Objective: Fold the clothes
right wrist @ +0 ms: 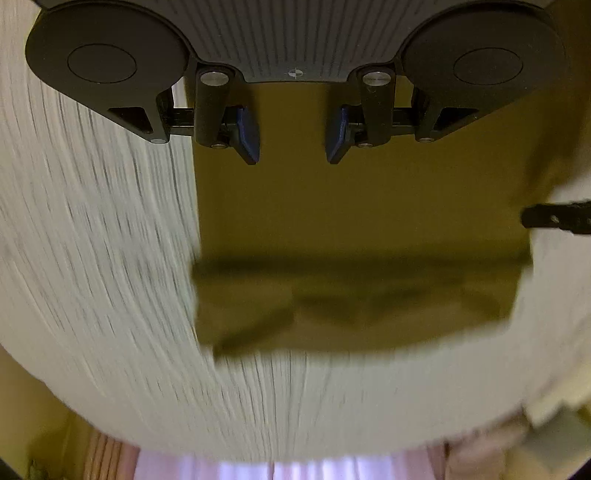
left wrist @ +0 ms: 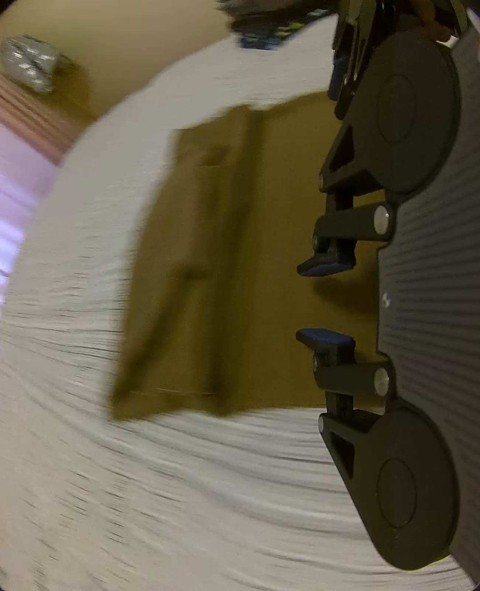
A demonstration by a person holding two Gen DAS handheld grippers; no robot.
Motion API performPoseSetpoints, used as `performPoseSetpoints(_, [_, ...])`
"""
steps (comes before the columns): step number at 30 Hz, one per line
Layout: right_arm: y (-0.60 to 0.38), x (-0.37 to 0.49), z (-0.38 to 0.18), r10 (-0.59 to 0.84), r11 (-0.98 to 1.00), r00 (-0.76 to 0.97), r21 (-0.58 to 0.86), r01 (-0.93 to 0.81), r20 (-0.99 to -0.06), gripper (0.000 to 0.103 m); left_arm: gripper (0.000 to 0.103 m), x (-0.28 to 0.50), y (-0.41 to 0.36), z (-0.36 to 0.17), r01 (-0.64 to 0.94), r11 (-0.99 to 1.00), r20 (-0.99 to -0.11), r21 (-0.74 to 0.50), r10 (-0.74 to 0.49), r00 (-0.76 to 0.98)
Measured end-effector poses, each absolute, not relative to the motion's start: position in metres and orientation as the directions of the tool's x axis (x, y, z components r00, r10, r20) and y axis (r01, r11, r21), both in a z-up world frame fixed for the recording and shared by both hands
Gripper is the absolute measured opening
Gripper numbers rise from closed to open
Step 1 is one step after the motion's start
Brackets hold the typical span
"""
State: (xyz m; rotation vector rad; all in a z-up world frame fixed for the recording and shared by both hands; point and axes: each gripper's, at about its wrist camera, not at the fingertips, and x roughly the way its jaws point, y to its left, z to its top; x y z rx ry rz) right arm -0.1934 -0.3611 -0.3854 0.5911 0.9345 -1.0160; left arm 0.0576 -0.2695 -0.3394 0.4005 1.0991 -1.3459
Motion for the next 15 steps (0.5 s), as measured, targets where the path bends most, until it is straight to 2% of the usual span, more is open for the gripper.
performPoseSetpoints(2, [-0.326,-0.210,-0.391,-0.419,0.431,0.168,-0.033,0.902,-0.892,0.044,0.024,0.044,-0.232,-0.344,0.909,0.273,-0.834,-0.315,-0.536,-0.128])
performPoseSetpoints(5, [-0.275,-0.244,-0.391,-0.338,0.427,0.195,0.034,0.903,-0.921,0.044,0.024,0.031,-0.175,-0.336,0.902,0.315,-0.857,-0.295,-0.505,-0.104])
performPoseSetpoints(10, [-0.219,-0.288,-0.377,-0.248,0.465,0.195,0.060,0.883,-0.949,0.044,0.024,0.006,-0.115,-0.320,0.907,0.376,-0.951,-0.188,-0.302,-0.072])
performPoseSetpoints(13, [-0.199,-0.308,-0.363,-0.188,0.474,0.186,0.077,0.877,-0.964,0.044,0.024,-0.018,-0.084,-0.300,0.887,0.439,-0.971,-0.144,-0.234,-0.042])
performPoseSetpoints(15, [-0.190,-0.323,-0.344,-0.182,0.459,0.200,0.097,0.883,-0.963,0.044,0.024,-0.032,-0.068,-0.280,0.869,0.470,-0.968,-0.151,-0.248,-0.033])
